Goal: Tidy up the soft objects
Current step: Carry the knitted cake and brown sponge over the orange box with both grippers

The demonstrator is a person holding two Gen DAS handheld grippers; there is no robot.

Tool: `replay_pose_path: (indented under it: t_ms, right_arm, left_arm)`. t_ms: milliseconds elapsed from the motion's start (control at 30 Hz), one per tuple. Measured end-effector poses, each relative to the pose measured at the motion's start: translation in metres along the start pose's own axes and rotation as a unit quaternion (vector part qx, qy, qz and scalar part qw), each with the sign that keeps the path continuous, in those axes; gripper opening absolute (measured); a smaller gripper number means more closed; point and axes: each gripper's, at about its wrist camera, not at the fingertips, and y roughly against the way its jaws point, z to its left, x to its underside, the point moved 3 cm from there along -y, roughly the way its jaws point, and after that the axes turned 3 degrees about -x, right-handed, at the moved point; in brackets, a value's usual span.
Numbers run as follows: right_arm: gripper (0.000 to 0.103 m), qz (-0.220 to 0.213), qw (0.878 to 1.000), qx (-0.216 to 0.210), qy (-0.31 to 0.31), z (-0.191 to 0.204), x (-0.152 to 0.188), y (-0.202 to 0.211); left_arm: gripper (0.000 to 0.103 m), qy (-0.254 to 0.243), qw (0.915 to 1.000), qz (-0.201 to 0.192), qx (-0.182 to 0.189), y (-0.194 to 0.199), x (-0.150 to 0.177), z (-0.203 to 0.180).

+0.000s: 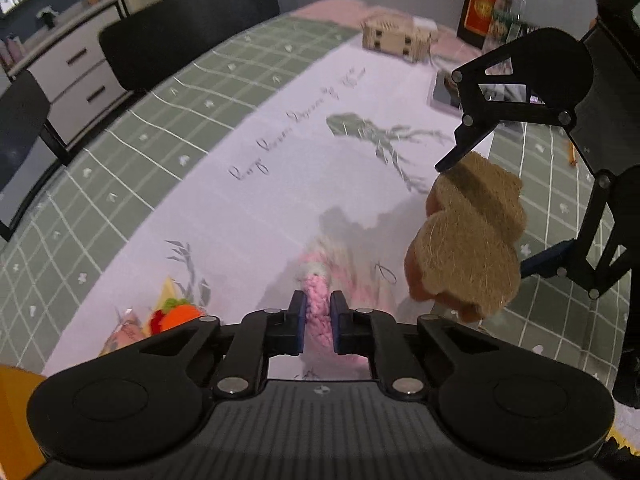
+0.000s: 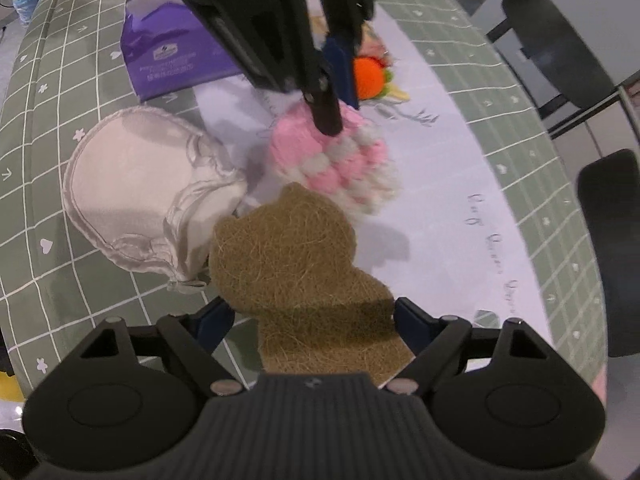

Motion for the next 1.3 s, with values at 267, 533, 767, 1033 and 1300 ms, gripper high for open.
replay_pose_path:
  t_ms: [267, 533, 767, 1033, 1300]
  right_arm:
    - [0.084, 0.005, 0.999, 0.031, 0.016, 0.010, -0.022, 0.028]
    - [0.084, 0.005, 0.998, 0.054, 0.043, 0.026, -0.057, 0.057]
    - [0.084, -0.011, 0.994, 0.067, 0.081, 0.040, -0.109, 0.077]
    - [0.084, -0.028, 0.987, 0.069, 0.142, 0.058, -0.195, 0.082]
    - [0.084, -0.047, 0.979, 0.068, 0.187, 0.067, -0.282, 0.076]
  left_arm:
    - [0.009, 0.007, 0.9993, -0.034, -0.017, 0.048, 0.012, 0.005]
    - [0.009, 0.016, 0.9966, -0.072, -0.035, 0.105, 0.030, 0.017]
    - [0.009, 0.029, 0.9928, -0.096, -0.067, 0.159, 0.061, 0.036]
    - [0.009, 0.078, 0.9848, -0.105, -0.115, 0.210, 0.106, 0.089]
    - [0.009, 0.140, 0.9731, -0.121, -0.137, 0.242, 0.146, 0.152]
